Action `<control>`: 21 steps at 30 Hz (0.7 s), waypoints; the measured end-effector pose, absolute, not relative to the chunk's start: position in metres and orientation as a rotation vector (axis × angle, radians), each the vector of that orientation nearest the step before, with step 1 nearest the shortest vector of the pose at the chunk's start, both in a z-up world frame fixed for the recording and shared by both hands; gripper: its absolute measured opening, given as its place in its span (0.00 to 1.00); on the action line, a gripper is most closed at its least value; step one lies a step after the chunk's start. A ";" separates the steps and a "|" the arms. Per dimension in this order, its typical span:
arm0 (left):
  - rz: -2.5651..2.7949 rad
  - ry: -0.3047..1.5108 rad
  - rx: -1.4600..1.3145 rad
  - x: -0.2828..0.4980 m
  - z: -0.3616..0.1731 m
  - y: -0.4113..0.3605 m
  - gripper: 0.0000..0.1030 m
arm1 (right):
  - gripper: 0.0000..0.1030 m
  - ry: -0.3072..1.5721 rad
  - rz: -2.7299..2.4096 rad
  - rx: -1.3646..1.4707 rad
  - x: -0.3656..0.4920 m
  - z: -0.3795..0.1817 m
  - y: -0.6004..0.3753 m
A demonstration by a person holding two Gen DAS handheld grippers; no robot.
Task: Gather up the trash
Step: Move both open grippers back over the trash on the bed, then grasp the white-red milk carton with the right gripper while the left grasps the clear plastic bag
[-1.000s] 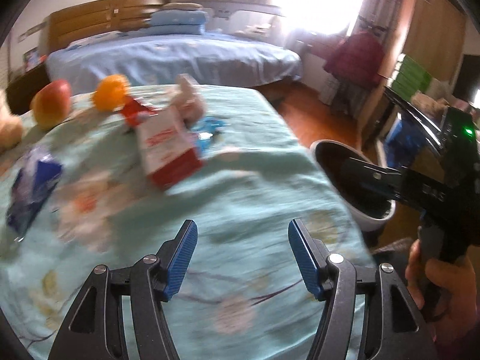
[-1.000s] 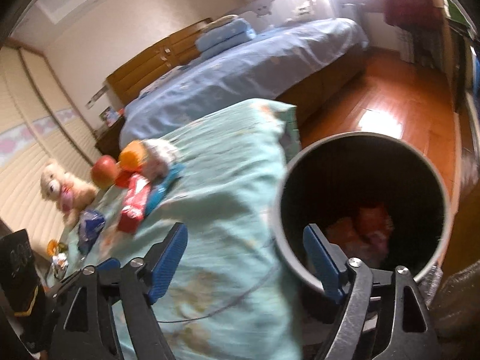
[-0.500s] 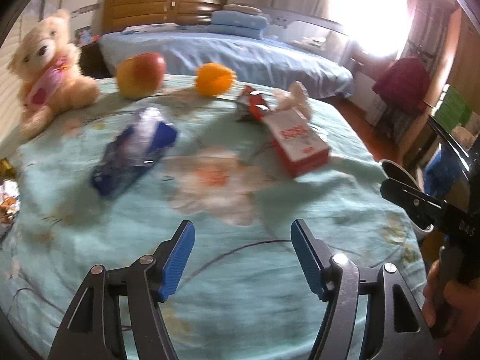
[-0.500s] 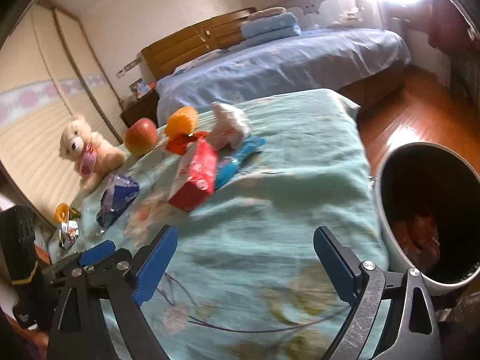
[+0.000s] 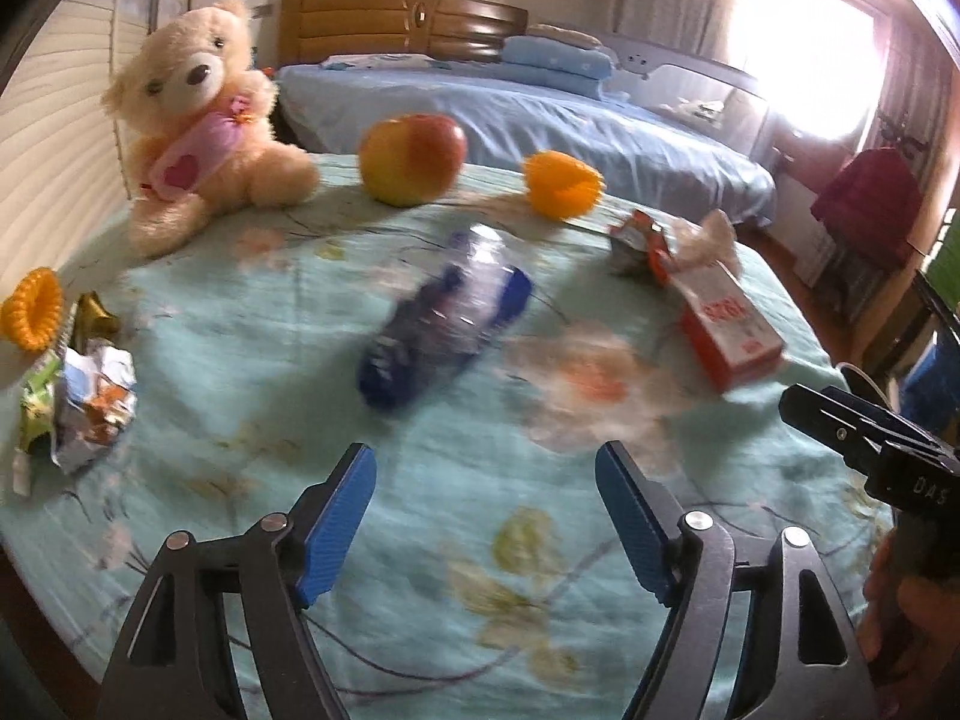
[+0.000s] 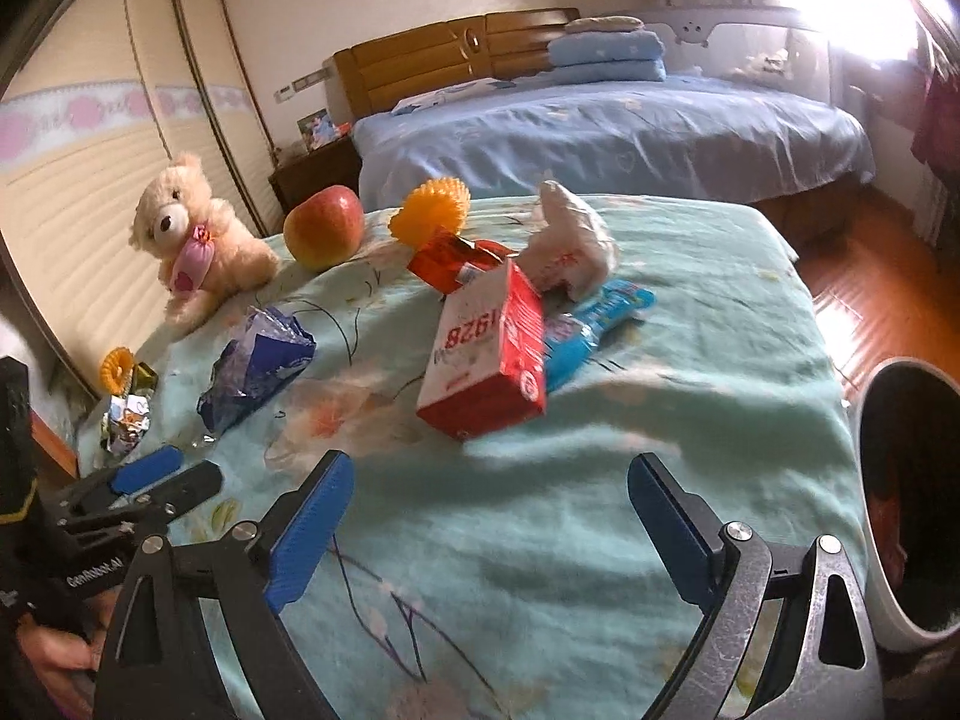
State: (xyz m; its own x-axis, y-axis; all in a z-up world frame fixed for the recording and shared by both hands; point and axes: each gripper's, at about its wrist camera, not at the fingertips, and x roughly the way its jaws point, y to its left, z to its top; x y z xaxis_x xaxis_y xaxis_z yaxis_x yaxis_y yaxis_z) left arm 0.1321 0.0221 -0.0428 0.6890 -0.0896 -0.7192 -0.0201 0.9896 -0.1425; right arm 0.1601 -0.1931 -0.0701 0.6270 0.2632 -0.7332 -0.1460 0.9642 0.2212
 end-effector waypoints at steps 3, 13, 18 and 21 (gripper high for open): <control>-0.008 0.807 -0.130 0.141 -0.043 0.032 0.76 | 0.91 0.859 0.235 0.132 0.170 -0.072 -0.189; 0.012 0.851 -0.098 0.188 -0.056 0.046 0.79 | 0.91 0.883 0.217 0.057 0.199 -0.080 -0.168; -0.005 0.887 -0.077 0.209 -0.066 0.041 0.78 | 0.89 0.907 0.195 0.022 0.212 -0.085 -0.162; -0.009 0.902 -0.061 0.217 -0.069 0.038 0.67 | 0.78 0.929 0.187 0.002 0.216 -0.090 -0.159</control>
